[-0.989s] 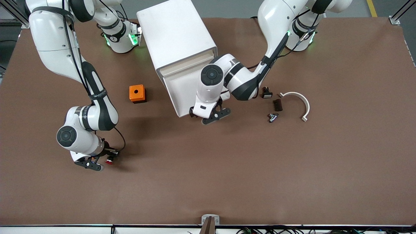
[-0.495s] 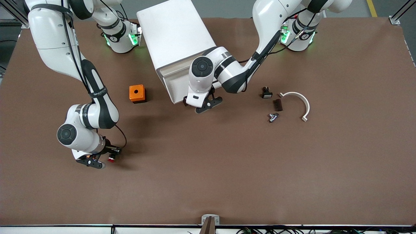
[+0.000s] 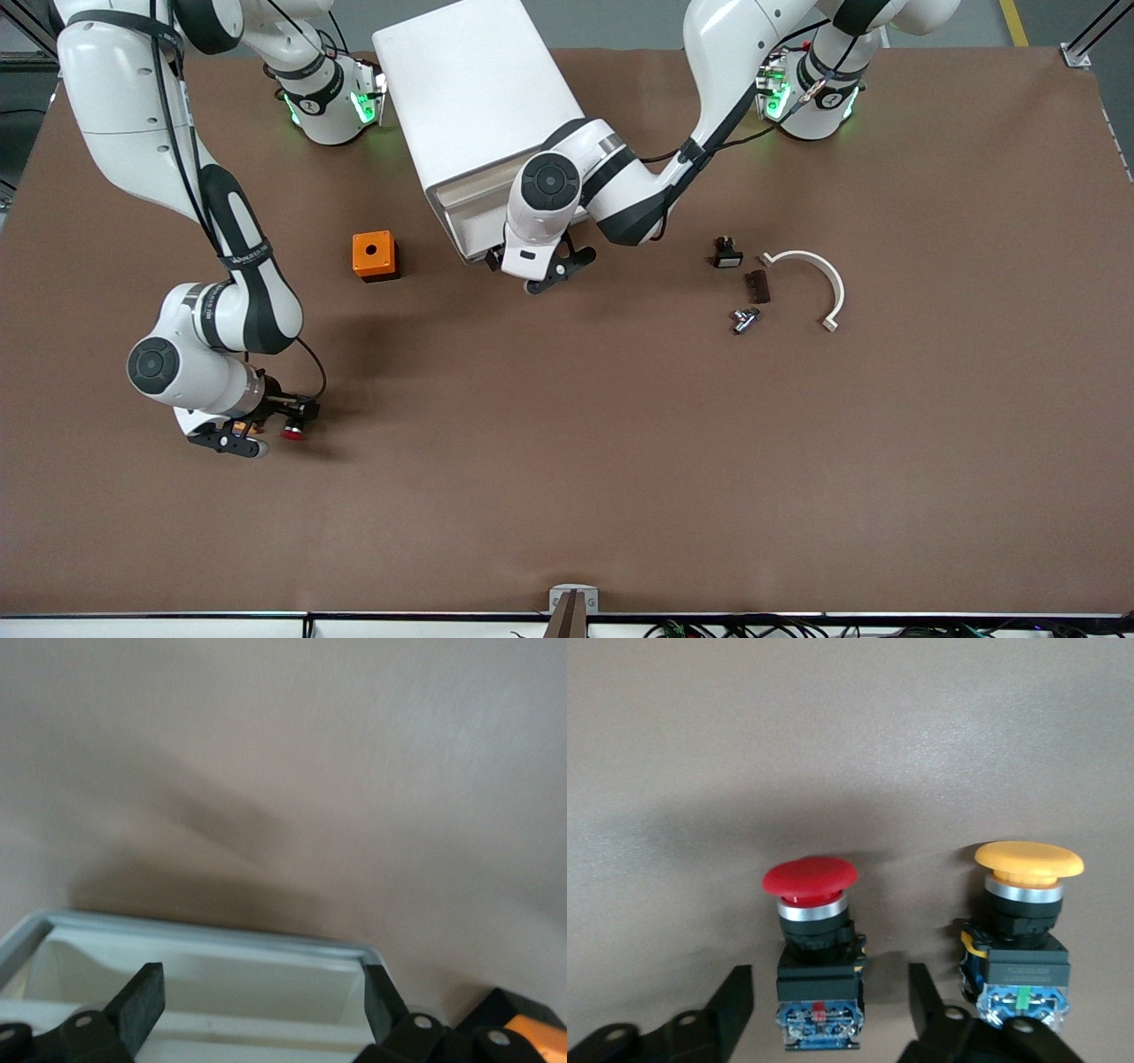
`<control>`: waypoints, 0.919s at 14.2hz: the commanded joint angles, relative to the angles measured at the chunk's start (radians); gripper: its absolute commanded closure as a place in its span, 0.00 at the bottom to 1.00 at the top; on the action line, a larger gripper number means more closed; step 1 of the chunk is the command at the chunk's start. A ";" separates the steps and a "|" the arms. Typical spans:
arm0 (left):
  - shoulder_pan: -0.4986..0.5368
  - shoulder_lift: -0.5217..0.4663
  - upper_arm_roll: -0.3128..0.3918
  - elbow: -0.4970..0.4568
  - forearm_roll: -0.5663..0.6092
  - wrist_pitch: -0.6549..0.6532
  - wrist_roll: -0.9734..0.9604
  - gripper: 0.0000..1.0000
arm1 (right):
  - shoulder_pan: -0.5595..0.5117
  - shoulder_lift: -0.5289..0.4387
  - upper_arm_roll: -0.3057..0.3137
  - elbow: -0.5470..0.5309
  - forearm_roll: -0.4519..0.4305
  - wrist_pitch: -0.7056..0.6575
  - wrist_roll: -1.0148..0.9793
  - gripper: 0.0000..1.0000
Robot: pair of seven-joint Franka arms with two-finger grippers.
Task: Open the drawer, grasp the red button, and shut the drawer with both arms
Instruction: 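Open the right gripper while the left gripper pushes the drawer shut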
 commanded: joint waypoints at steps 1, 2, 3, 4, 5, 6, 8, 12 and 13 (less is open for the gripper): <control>0.000 -0.021 -0.021 -0.032 -0.055 0.002 -0.032 0.01 | -0.003 -0.034 0.014 -0.025 0.024 0.004 -0.020 0.00; -0.002 -0.020 -0.021 -0.034 -0.071 0.002 -0.037 0.01 | 0.000 -0.037 0.014 -0.021 0.024 -0.002 -0.018 0.00; -0.002 -0.018 -0.021 -0.037 -0.091 0.002 -0.039 0.01 | 0.001 -0.056 0.013 -0.015 0.024 -0.007 -0.020 0.00; -0.002 -0.016 -0.023 -0.039 -0.112 0.002 -0.039 0.01 | 0.003 -0.076 0.013 -0.015 0.024 -0.016 -0.023 0.00; -0.002 -0.016 -0.023 -0.043 -0.138 0.003 -0.037 0.01 | 0.004 -0.096 0.013 -0.010 0.021 -0.048 -0.026 0.00; -0.002 -0.016 -0.023 -0.048 -0.163 0.002 -0.037 0.01 | 0.003 -0.127 0.011 0.010 0.013 -0.107 -0.027 0.00; -0.002 -0.015 -0.023 -0.052 -0.207 0.003 -0.036 0.01 | 0.003 -0.173 0.010 0.051 -0.001 -0.234 -0.027 0.00; 0.000 -0.012 -0.023 -0.054 -0.243 0.003 -0.034 0.01 | -0.005 -0.280 0.010 0.125 -0.123 -0.468 -0.052 0.00; 0.000 -0.010 -0.023 -0.054 -0.243 0.005 -0.034 0.01 | -0.010 -0.317 0.007 0.127 -0.125 -0.529 -0.084 0.00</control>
